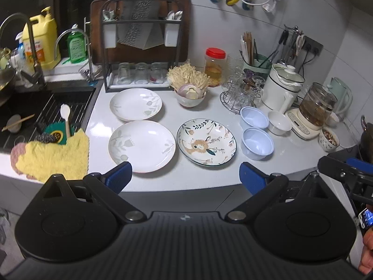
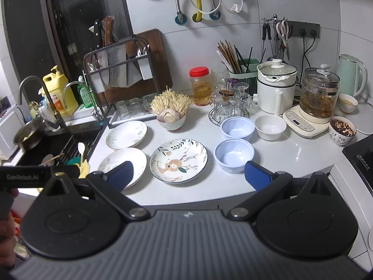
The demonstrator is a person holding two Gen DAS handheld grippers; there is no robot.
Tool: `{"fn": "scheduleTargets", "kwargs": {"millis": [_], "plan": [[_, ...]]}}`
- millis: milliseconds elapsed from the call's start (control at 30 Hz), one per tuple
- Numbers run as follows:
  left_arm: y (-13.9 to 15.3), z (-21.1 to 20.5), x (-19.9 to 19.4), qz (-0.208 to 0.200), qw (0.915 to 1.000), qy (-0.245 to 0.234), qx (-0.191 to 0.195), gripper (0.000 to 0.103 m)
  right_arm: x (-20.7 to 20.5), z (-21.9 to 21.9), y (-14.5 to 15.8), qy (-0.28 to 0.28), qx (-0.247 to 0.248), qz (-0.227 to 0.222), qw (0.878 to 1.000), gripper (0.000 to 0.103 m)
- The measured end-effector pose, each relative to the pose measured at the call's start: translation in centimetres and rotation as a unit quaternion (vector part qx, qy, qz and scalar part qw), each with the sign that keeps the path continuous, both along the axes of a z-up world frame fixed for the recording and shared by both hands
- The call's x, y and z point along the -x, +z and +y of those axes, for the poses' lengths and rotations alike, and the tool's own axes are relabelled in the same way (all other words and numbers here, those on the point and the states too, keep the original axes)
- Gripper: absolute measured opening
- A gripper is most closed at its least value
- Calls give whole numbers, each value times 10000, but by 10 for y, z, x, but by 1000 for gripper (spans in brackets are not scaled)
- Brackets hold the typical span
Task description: Organize plates and bowls
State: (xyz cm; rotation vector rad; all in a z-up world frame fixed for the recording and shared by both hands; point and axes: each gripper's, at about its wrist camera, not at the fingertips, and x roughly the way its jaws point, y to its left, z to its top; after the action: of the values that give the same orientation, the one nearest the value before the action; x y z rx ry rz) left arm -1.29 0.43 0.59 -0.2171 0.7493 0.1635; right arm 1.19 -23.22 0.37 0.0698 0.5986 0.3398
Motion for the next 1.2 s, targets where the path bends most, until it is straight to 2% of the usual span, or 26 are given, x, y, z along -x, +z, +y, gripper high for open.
{"fn": "scheduleTargets", "kwargs": {"millis": [367, 667, 1200], "plan": [[-9, -10, 1, 97, 10000, -3, -8, 100, 1, 7, -3, 95, 79, 50, 9999, 103], [-16, -8, 7, 56, 9999, 7, 120, 100, 1, 2, -5, -7, 55, 102, 9999, 103], [-24, 0, 7, 119, 9998, 31, 126, 100, 2, 8, -10, 63, 144, 122, 9998, 103]]}}
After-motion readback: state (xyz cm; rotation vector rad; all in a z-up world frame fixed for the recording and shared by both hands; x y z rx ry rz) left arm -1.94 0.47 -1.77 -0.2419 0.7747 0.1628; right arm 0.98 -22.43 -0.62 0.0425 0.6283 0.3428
